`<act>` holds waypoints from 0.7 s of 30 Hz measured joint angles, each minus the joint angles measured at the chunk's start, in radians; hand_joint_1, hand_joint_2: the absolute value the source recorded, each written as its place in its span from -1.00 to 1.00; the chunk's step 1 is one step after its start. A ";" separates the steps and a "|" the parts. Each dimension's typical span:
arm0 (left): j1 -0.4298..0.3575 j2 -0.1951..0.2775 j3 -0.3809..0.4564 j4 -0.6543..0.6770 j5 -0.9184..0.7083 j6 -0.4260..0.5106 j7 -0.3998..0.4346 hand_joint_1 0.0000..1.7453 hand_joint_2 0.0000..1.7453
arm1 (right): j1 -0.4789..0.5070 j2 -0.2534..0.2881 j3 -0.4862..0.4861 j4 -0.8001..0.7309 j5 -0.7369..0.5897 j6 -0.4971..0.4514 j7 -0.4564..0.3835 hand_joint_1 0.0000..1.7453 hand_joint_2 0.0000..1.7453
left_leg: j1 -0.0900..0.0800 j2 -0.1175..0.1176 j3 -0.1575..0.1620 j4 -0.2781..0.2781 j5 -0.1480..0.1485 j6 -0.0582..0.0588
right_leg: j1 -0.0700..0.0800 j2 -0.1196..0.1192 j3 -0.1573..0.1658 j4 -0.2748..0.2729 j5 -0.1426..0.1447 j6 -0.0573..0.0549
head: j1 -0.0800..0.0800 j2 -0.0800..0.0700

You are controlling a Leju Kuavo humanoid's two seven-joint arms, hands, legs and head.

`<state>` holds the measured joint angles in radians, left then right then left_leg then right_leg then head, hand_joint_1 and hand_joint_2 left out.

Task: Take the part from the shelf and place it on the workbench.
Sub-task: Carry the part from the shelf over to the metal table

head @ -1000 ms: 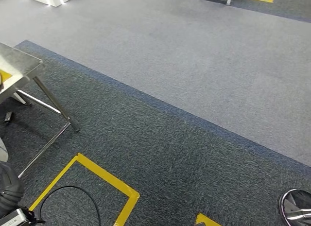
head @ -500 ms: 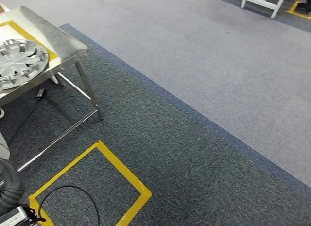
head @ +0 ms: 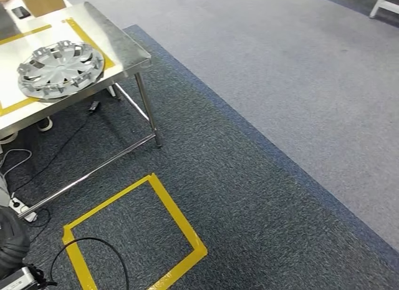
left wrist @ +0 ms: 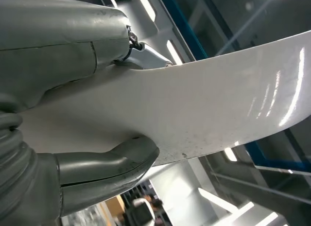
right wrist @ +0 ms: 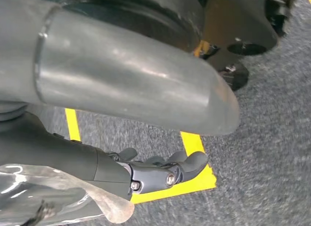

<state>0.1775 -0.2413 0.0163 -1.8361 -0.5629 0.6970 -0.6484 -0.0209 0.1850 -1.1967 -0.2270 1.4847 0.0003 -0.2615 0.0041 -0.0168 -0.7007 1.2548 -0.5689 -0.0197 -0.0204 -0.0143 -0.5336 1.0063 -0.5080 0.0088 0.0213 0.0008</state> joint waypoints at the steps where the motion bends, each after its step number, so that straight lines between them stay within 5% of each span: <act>1: 0.001 0.000 0.000 0.000 0.000 0.000 0.000 1.00 1.00 | 0.001 0.000 0.000 0.000 0.000 0.000 0.000 -1.00 -1.00 | 0.002 0.005 -0.021 0.044 -0.011 -0.002 | 0.001 -0.017 0.002 0.000 -0.003 0.000 | 0.000 0.000; 3: 0.002 0.001 0.001 0.000 0.000 0.000 0.000 1.00 1.00 | 0.002 0.000 0.000 0.000 0.000 0.000 0.000 -1.00 -1.00 | 0.003 0.013 -0.008 0.020 0.025 -0.003 | 0.001 -0.047 0.009 0.000 -0.009 0.001 | 0.000 0.000; 6: 0.001 0.001 0.000 0.000 0.000 0.000 0.000 1.00 1.00 | -0.001 0.000 0.000 0.000 0.000 0.000 0.000 -1.00 -1.00 | -0.007 0.071 0.093 -0.175 0.109 0.011 | 0.005 -0.084 0.025 0.000 -0.022 0.010 | -0.001 0.000; 8: -0.001 0.001 0.000 0.000 0.000 0.000 0.000 1.00 1.00 | -0.002 0.000 0.000 0.000 0.000 0.000 0.000 -1.00 -1.00 | -0.016 0.093 0.115 -0.222 0.108 0.023 | 0.010 -0.106 0.031 -0.002 -0.031 0.021 | -0.001 0.000; 10: 0.001 0.002 0.001 0.000 0.000 0.000 0.000 1.00 1.00 | -0.005 0.000 0.000 0.000 0.000 0.000 0.000 -1.00 -1.00 | -0.014 0.070 0.115 -0.229 0.109 0.036 | 0.010 -0.126 0.040 -0.006 -0.037 0.031 | 0.001 0.000; 11: 0.002 0.001 0.001 0.000 0.000 0.000 0.000 1.00 1.00 | -0.007 0.000 0.000 0.000 0.000 0.001 0.000 -1.00 -1.00 | -0.011 0.057 0.118 -0.233 0.110 0.043 | 0.009 -0.115 0.043 -0.001 -0.045 0.037 | 0.002 0.000; 13: 0.000 0.001 0.000 0.000 -0.002 0.000 0.000 1.00 1.00 | -0.011 0.000 0.000 0.000 0.000 0.001 -0.001 -1.00 -1.00 | -0.004 0.034 0.124 -0.242 0.115 0.053 | 0.006 -0.054 0.012 0.067 -0.087 0.044 | 0.008 0.000; 14: -0.001 0.000 0.000 0.000 -0.002 0.000 0.000 1.00 1.00 | -0.010 0.000 0.000 0.000 0.001 0.002 -0.001 -1.00 -1.00 | -0.003 0.023 0.123 -0.242 0.115 0.057 | 0.006 -0.019 -0.021 0.134 -0.118 0.046 | 0.011 0.000; 16: -0.002 0.000 -0.001 0.000 -0.001 0.000 0.000 1.00 1.00 | -0.006 0.000 0.001 0.000 0.001 0.003 0.000 -1.00 -1.00 | -0.003 -0.005 0.123 -0.242 0.114 0.060 | 0.006 0.009 -0.099 0.267 -0.159 0.047 | 0.014 0.000; 18: -0.002 0.000 -0.001 0.000 0.003 0.000 0.000 1.00 1.00 | -0.002 0.000 0.000 0.000 0.001 0.003 0.000 -1.00 -1.00 | -0.004 -0.031 0.124 -0.241 0.114 0.060 | 0.007 0.013 -0.135 0.302 -0.142 0.046 | 0.014 0.000; 21: -0.003 0.003 -0.004 0.000 0.028 0.000 0.001 1.00 1.00 | -0.001 0.000 0.000 0.000 0.001 0.003 0.000 -1.00 -1.00 | -0.002 -0.066 0.128 -0.239 0.110 0.055 | 0.005 0.041 -0.087 0.147 -0.032 0.039 | 0.014 0.000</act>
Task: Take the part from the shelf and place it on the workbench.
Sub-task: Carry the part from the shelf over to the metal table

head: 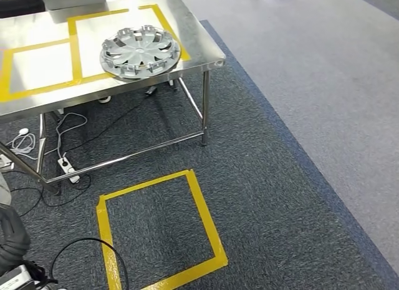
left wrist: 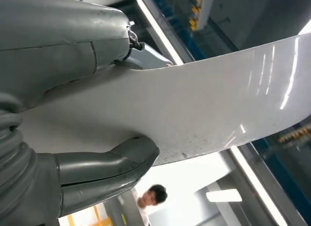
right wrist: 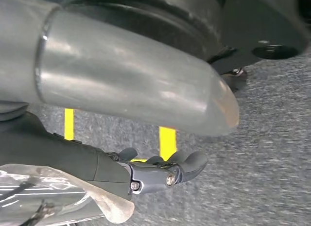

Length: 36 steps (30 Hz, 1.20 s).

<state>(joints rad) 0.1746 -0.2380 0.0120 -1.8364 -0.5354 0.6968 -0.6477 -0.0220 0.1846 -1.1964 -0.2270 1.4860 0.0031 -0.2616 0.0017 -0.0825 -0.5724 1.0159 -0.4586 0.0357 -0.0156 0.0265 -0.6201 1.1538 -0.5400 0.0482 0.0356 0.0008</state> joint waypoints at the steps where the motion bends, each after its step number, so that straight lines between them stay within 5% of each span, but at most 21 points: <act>1: -0.002 0.002 -0.003 0.000 0.012 0.000 0.000 1.00 1.00 | 0.000 0.000 0.000 0.000 0.000 0.000 0.000 -1.00 -1.00 | -0.001 -0.013 -0.001 0.004 -0.002 -0.004 | -0.003 0.023 0.026 -0.069 0.030 -0.003 | -0.001 0.000; 3: -0.007 0.008 -0.010 0.000 0.030 0.000 0.000 1.00 1.00 | -0.001 0.000 0.000 0.000 0.002 0.000 -0.001 -1.00 -1.00 | 0.000 -0.036 -0.007 0.007 -0.003 -0.014 | -0.005 0.053 0.057 -0.135 0.046 -0.007 | -0.001 0.000; 5: -0.011 0.017 -0.014 -0.001 0.042 0.000 0.000 1.00 1.00 | -0.002 0.000 0.000 0.000 0.004 0.000 -0.001 -1.00 -1.00 | 0.003 -0.054 -0.013 0.006 -0.001 -0.027 | -0.004 0.039 0.065 -0.140 0.044 -0.015 | -0.001 0.000; 7: -0.016 0.027 -0.016 -0.004 0.052 0.000 -0.001 1.00 1.00 | -0.003 0.000 0.000 0.000 0.006 0.001 -0.002 -1.00 -1.00 | 0.001 -0.018 -0.023 0.030 -0.017 -0.039 | -0.006 0.015 0.072 -0.148 0.047 -0.027 | -0.005 0.000; 9: -0.027 0.036 -0.022 -0.007 0.057 0.000 -0.002 1.00 1.00 | -0.001 0.000 0.000 0.000 0.007 0.001 -0.002 -1.00 -1.00 | 0.000 0.047 -0.068 0.129 -0.072 -0.049 | -0.006 -0.016 0.079 -0.152 0.045 -0.037 | -0.010 0.000; 11: -0.034 0.044 -0.028 -0.007 0.059 0.000 -0.002 1.00 1.00 | 0.002 0.000 0.000 0.000 0.008 0.002 -0.002 -1.00 -1.00 | 0.004 0.070 -0.130 0.258 -0.126 -0.055 | -0.004 -0.048 0.082 -0.151 0.040 -0.040 | -0.011 0.000; 12: -0.034 0.047 -0.029 -0.007 0.059 0.000 -0.002 1.00 1.00 | 0.003 0.000 0.000 0.000 0.009 0.003 -0.002 -1.00 -1.00 | 0.005 0.072 -0.145 0.288 -0.129 -0.057 | -0.004 -0.063 0.084 -0.151 0.037 -0.040 | -0.012 0.000; 14: -0.036 0.053 -0.032 -0.008 0.060 0.000 -0.002 1.00 1.00 | 0.002 0.000 0.000 0.000 0.010 0.004 -0.002 -1.00 -1.00 | 0.007 0.081 -0.117 0.232 -0.079 -0.056 | -0.004 -0.091 0.091 -0.151 0.031 -0.038 | -0.012 0.000; 16: -0.044 0.061 -0.037 -0.010 0.063 0.000 -0.002 1.00 1.00 | 0.000 0.000 0.000 0.000 0.011 0.004 -0.003 -1.00 -1.00 | 0.000 0.124 -0.048 0.093 -0.016 -0.047 | -0.001 -0.116 0.102 -0.150 0.022 -0.032 | -0.012 0.000; 18: -0.056 0.068 -0.047 -0.012 0.069 0.000 -0.002 1.00 1.00 | -0.001 0.000 0.000 0.000 0.014 0.005 -0.003 -1.00 -1.00 | -0.009 0.158 -0.013 0.018 0.000 -0.033 | 0.005 -0.138 0.107 -0.149 0.013 -0.023 | -0.011 0.000; 20: -0.063 0.077 -0.058 -0.012 0.078 0.000 -0.002 1.00 1.00 | -0.005 0.000 0.000 0.000 0.016 0.006 -0.004 -1.00 -1.00 | -0.012 0.144 -0.014 0.012 -0.004 -0.020 | 0.008 -0.161 0.116 -0.153 0.008 -0.013 | -0.010 0.000; 21: -0.064 0.081 -0.063 -0.013 0.083 0.000 -0.001 1.00 1.00 | -0.008 0.000 0.000 0.000 0.016 0.006 -0.004 -1.00 -1.00 | -0.010 0.133 -0.014 0.008 -0.002 -0.014 | 0.007 -0.157 0.119 -0.151 0.003 -0.007 | -0.008 0.000; 23: -0.074 0.089 -0.076 -0.016 0.093 0.000 -0.001 1.00 1.00 | -0.011 0.000 0.000 0.000 0.018 0.006 -0.006 -1.00 -1.00 | -0.005 0.112 -0.012 0.002 0.002 0.000 | 0.003 -0.103 0.098 -0.104 -0.029 0.003 | -0.003 0.000; 25: -0.084 0.097 -0.095 -0.017 0.100 0.000 0.001 1.00 1.00 | -0.010 0.000 0.000 0.000 0.017 0.004 -0.006 -1.00 -1.00 | -0.001 0.096 -0.012 0.001 0.003 0.009 | 0.000 -0.041 0.031 0.023 -0.088 0.007 | 0.003 0.000; 27: -0.088 0.107 -0.113 -0.017 0.105 -0.001 0.002 1.00 1.00 | -0.007 0.000 0.000 0.000 0.016 0.000 -0.001 -1.00 -1.00 | -0.003 0.079 -0.011 0.001 0.001 0.011 | 0.001 -0.028 -0.039 0.133 -0.114 0.008 | 0.005 0.000; 28: -0.089 0.112 -0.120 -0.017 0.106 -0.001 0.002 1.00 1.00 | -0.007 0.000 0.000 0.000 0.014 -0.002 0.001 -1.00 -1.00 | -0.003 0.072 -0.009 0.002 0.000 0.012 | 0.001 -0.028 -0.052 0.137 -0.096 0.007 | 0.005 0.000; 32: -0.094 0.124 -0.136 -0.017 0.109 -0.001 0.003 1.00 1.00 | -0.009 -0.001 0.000 0.000 0.013 -0.005 0.002 -1.00 -1.00 | -0.006 0.055 0.001 0.005 -0.010 0.001 | 0.002 -0.020 0.034 -0.098 0.046 -0.006 | 0.004 0.000; 36: -0.099 0.142 -0.152 -0.018 0.120 -0.001 0.010 1.00 1.00 | -0.009 -0.001 0.000 0.000 0.010 -0.019 0.007 -1.00 -1.00 | -0.006 0.051 -0.002 0.008 -0.012 -0.017 | 0.003 -0.016 0.057 -0.142 0.054 -0.021 | 0.003 0.000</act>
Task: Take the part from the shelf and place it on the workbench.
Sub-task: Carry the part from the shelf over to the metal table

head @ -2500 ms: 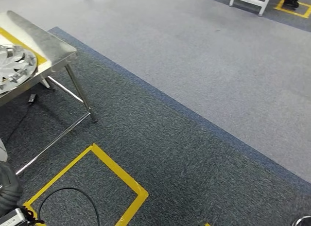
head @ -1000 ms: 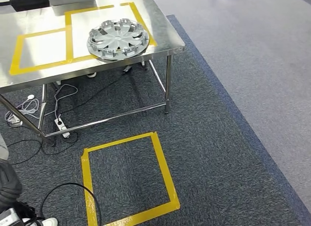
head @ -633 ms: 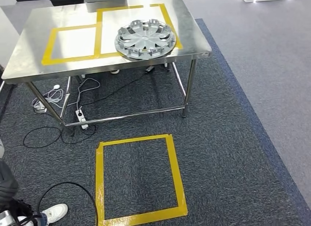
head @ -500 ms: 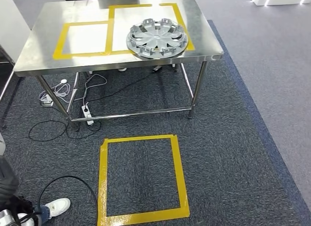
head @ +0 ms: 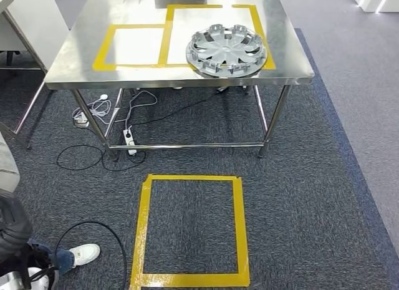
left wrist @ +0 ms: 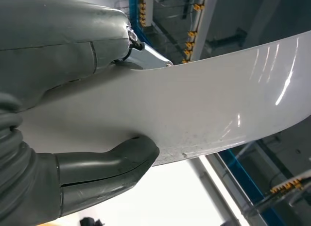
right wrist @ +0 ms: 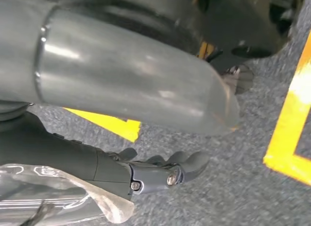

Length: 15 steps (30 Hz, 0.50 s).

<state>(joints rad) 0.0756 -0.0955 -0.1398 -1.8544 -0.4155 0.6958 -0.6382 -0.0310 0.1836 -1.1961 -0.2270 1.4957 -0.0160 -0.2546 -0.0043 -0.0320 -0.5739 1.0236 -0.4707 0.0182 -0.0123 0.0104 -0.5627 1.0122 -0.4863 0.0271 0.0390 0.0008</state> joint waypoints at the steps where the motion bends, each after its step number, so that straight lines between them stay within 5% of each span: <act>1: -0.001 0.008 -0.005 -0.001 0.004 0.000 0.002 1.00 1.00 | 0.000 0.000 0.000 0.000 -0.002 -0.009 0.005 -1.00 -1.00 | 0.000 0.002 -0.002 0.009 -0.008 -0.006 | -0.002 -0.002 0.002 -0.003 0.001 -0.005 | -0.002 0.000; 3: -0.004 0.025 -0.014 -0.002 0.010 0.000 0.008 1.00 1.00 | -0.001 0.000 -0.001 0.000 -0.007 -0.028 0.015 -1.00 -1.00 | 0.003 0.011 -0.032 0.079 -0.051 -0.018 | -0.006 -0.008 0.007 -0.009 0.003 -0.016 | -0.007 0.000; 5: -0.005 0.040 -0.022 -0.002 0.012 0.000 0.015 1.00 1.00 | -0.002 0.000 -0.004 0.000 -0.023 -0.048 0.020 -1.00 -1.00 | 0.009 0.017 -0.094 0.209 -0.110 -0.029 | -0.006 -0.014 0.008 -0.009 0.001 -0.021 | -0.010 0.000; 7: -0.002 0.049 -0.028 -0.002 0.013 0.000 0.020 1.00 1.00 | -0.003 0.000 -0.014 0.000 -0.055 -0.068 0.020 -1.00 -1.00 | 0.014 0.018 -0.127 0.276 -0.118 -0.035 | -0.006 -0.018 0.009 -0.008 -0.001 -0.022 | -0.010 0.000; 8: -0.002 0.053 -0.029 -0.002 0.014 0.000 0.021 1.00 1.00 | -0.004 -0.001 -0.023 -0.001 -0.074 -0.077 0.019 -1.00 -1.00 | 0.016 0.018 -0.118 0.254 -0.094 -0.036 | -0.006 -0.019 0.011 -0.008 -0.002 -0.021 | -0.010 0.000; 11: 0.004 0.063 -0.031 -0.005 0.014 0.000 0.024 1.00 1.00 | -0.015 -0.002 -0.075 -0.011 -0.174 -0.109 0.010 -1.00 -1.00 | 0.017 0.028 -0.030 0.070 -0.003 -0.031 | -0.004 -0.019 0.018 -0.007 -0.007 -0.012 | -0.011 0.000; 15: 0.016 0.070 -0.034 -0.015 0.014 0.000 0.032 1.00 1.00 | -0.035 -0.007 -0.183 -0.046 -0.336 -0.146 -0.007 -1.00 -1.00 | 0.012 0.030 -0.005 0.002 0.001 -0.009 | -0.001 -0.024 0.012 -0.007 -0.009 0.011 | -0.008 0.000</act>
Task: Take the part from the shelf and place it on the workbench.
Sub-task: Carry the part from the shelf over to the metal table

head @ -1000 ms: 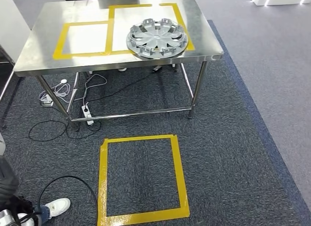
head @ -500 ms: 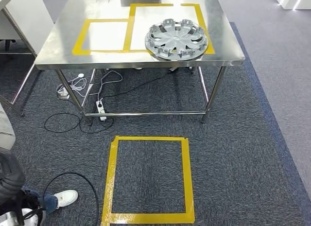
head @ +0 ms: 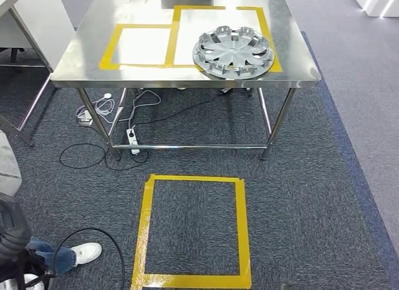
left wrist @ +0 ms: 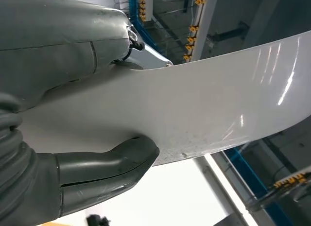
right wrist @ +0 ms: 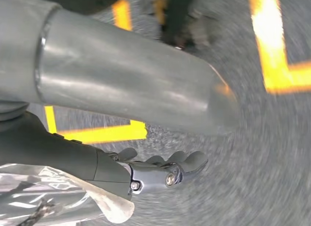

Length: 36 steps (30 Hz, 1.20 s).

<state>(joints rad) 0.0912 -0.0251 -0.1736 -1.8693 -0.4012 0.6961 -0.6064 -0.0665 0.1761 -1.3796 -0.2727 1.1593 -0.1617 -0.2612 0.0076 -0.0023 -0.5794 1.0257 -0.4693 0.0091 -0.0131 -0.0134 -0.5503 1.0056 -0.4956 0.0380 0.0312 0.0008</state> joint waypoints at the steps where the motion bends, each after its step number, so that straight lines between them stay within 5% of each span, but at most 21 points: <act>1: 0.002 0.002 0.000 -0.003 0.000 0.000 0.002 1.00 1.00 | -0.004 -0.002 -0.024 -0.010 -0.027 -0.005 -0.002 -1.00 -1.00 | 0.001 -0.001 0.001 -0.003 0.002 0.007 | -0.001 0.000 -0.003 0.005 -0.006 0.005 | 0.001 0.000; 3: 0.005 0.006 -0.002 -0.009 -0.002 0.000 0.005 1.00 1.00 | -0.010 -0.006 -0.063 -0.029 -0.057 -0.010 -0.001 -1.00 -1.00 | 0.004 -0.002 0.004 -0.009 0.005 0.020 | -0.002 0.005 -0.034 0.068 -0.046 0.013 | 0.004 0.000; 5: 0.008 0.007 -0.003 -0.012 -0.003 0.000 0.006 1.00 1.00 | -0.011 -0.008 -0.084 -0.042 -0.067 -0.012 0.003 -1.00 -1.00 | 0.002 -0.002 0.003 -0.009 0.004 0.027 | -0.002 0.009 -0.102 0.205 -0.108 0.016 | 0.007 0.000; 7: 0.014 0.008 -0.003 -0.012 -0.003 0.000 0.007 1.00 1.00 | -0.009 -0.009 -0.093 -0.051 -0.065 -0.014 0.012 -1.00 -1.00 | 0.000 -0.003 0.004 -0.008 0.002 0.029 | -0.001 0.010 -0.151 0.295 -0.127 0.016 | 0.007 0.000; 8: 0.017 0.008 -0.002 -0.012 -0.004 0.000 0.008 1.00 1.00 | -0.008 -0.009 -0.094 -0.054 -0.061 -0.015 0.018 -1.00 -1.00 | -0.001 -0.004 0.006 -0.008 0.002 0.030 | -0.001 0.010 -0.148 0.283 -0.107 0.015 | 0.007 0.000; 10: 0.021 0.008 -0.002 -0.014 -0.004 0.000 0.008 1.00 1.00 | -0.006 -0.009 -0.094 -0.057 -0.051 -0.017 0.030 -1.00 -1.00 | -0.002 -0.008 0.010 -0.008 -0.001 0.028 | -0.001 0.011 -0.091 0.154 -0.032 0.007 | 0.007 0.000; 12: 0.024 0.009 -0.002 -0.018 -0.004 0.000 0.009 1.00 1.00 | -0.007 -0.008 -0.094 -0.057 -0.041 -0.017 0.039 -1.00 -1.00 | -0.006 -0.010 0.010 -0.006 -0.005 0.020 | 0.002 0.013 -0.030 0.033 0.006 0.000 | 0.007 0.000; 17: 0.031 0.012 -0.002 -0.026 -0.001 0.000 0.013 1.00 1.00 | -0.003 -0.003 -0.093 -0.057 -0.025 -0.012 0.044 -1.00 -1.00 | -0.007 -0.010 0.008 0.011 -0.020 -0.006 | -0.001 0.012 -0.002 -0.005 0.008 -0.018 | 0.004 0.000; 21: 0.036 0.019 -0.003 -0.030 0.004 0.000 0.018 1.00 1.00 | -0.003 -0.002 -0.093 -0.057 -0.023 -0.008 0.043 -1.00 -1.00 | -0.001 -0.007 -0.100 0.237 -0.123 -0.023 | -0.004 0.009 0.011 -0.009 0.001 -0.032 | -0.001 0.000; 22: 0.037 0.021 -0.003 -0.030 0.007 0.000 0.020 1.00 1.00 | -0.003 -0.002 -0.092 -0.057 -0.023 -0.006 0.042 -1.00 -1.00 | 0.001 -0.007 -0.121 0.275 -0.127 -0.024 | -0.004 0.009 0.014 -0.009 -0.002 -0.032 | -0.001 0.000; 24: 0.038 0.025 -0.004 -0.030 0.010 -0.001 0.024 1.00 1.00 | -0.002 -0.002 -0.092 -0.057 -0.024 -0.005 0.038 -1.00 -1.00 | 0.002 -0.006 -0.108 0.230 -0.074 -0.023 | -0.004 0.009 0.025 -0.009 -0.010 -0.030 | -0.001 0.000; 27: 0.037 0.029 -0.007 -0.030 0.014 -0.002 0.025 1.00 1.00 | -0.003 -0.002 -0.091 -0.057 -0.025 -0.004 0.035 -1.00 -1.00 | -0.001 -0.001 -0.024 0.041 0.014 -0.014 | -0.001 0.010 0.037 -0.008 -0.026 -0.020 | -0.002 0.000; 31: 0.039 0.032 -0.012 -0.032 0.016 -0.003 0.026 1.00 1.00 | -0.006 -0.002 -0.089 -0.057 -0.026 -0.003 0.035 -1.00 -1.00 | -0.003 -0.002 -0.005 -0.003 0.004 0.004 | 0.001 0.008 0.041 -0.010 -0.037 0.001 | 0.002 0.000; 33: 0.038 0.033 -0.014 -0.033 0.017 -0.005 0.026 1.00 1.00 | -0.007 -0.002 -0.089 -0.057 -0.027 -0.003 0.033 -1.00 -1.00 | 0.001 -0.003 0.007 -0.011 0.000 0.018 | 0.001 0.009 0.023 0.034 -0.061 0.010 | 0.005 0.000; 36: 0.038 0.033 -0.017 -0.033 0.023 -0.011 0.028 1.00 1.00 | -0.006 -0.002 -0.089 -0.057 -0.027 -0.003 0.032 -1.00 -1.00 | 0.001 -0.003 0.020 -0.015 -0.013 0.031 | 0.001 0.011 -0.100 0.232 -0.127 0.015 | 0.011 0.000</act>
<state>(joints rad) 0.1290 0.0083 -0.1908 -1.9024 -0.3778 0.6851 -0.5781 -0.0721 0.1743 -1.4684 -0.3292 1.1319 -0.1651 -0.2290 0.0086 -0.0052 -0.5597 1.0109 -0.4828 0.0405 -0.0123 -0.0025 -0.6502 1.2374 -0.6225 0.0533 0.0421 0.0008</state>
